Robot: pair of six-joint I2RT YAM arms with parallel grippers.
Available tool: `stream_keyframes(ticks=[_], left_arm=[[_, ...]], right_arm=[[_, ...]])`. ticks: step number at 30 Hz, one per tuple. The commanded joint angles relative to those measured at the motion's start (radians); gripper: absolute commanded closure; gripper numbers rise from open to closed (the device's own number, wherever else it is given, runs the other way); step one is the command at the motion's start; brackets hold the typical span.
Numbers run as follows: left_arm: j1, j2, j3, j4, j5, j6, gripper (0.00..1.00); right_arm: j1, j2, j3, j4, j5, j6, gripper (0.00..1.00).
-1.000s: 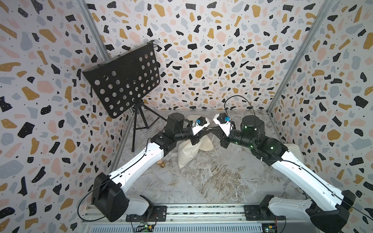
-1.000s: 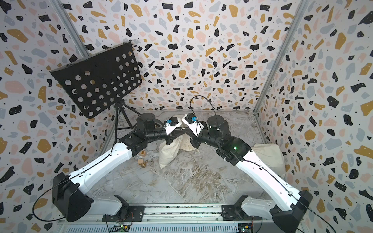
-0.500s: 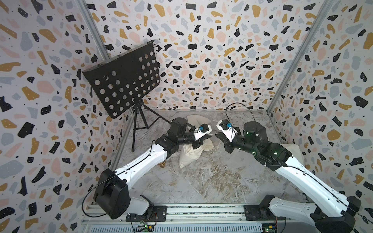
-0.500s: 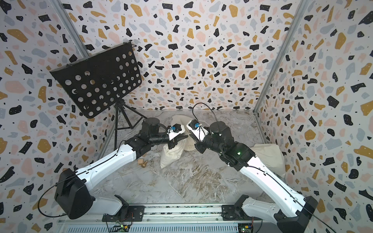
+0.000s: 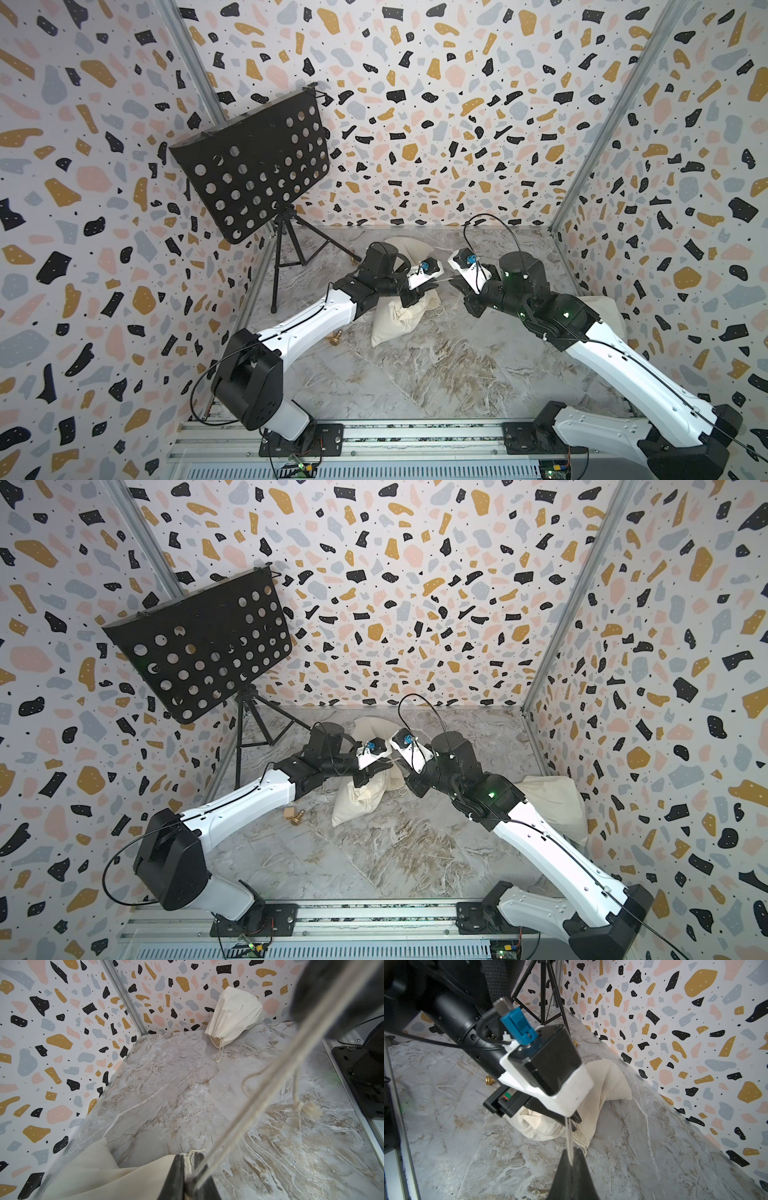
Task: Close the soil bag
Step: Frap the soil bag at the center of the board.
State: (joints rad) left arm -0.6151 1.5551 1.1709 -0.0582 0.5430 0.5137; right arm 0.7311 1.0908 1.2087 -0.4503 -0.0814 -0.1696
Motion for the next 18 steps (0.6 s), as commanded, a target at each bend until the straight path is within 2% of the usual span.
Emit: stream_keyframes(ticks=[1,9,18], left_arm=[[0.049,0.128,-0.053,-0.357,-0.318,0.008,0.86],[0.047,0.169,-0.031,-0.391,-0.377,0.008,0.84],[0.046,0.206,-0.011,-0.417,-0.427,-0.009,0.82]], right_arm=[[-0.005,-0.167,0.092,0.245,-0.004,-0.007,1.0],[-0.009,-0.22,0.072,0.246,0.073,-0.038,1.0],[-0.01,-0.266,0.042,0.247,0.102,-0.033,1.0]])
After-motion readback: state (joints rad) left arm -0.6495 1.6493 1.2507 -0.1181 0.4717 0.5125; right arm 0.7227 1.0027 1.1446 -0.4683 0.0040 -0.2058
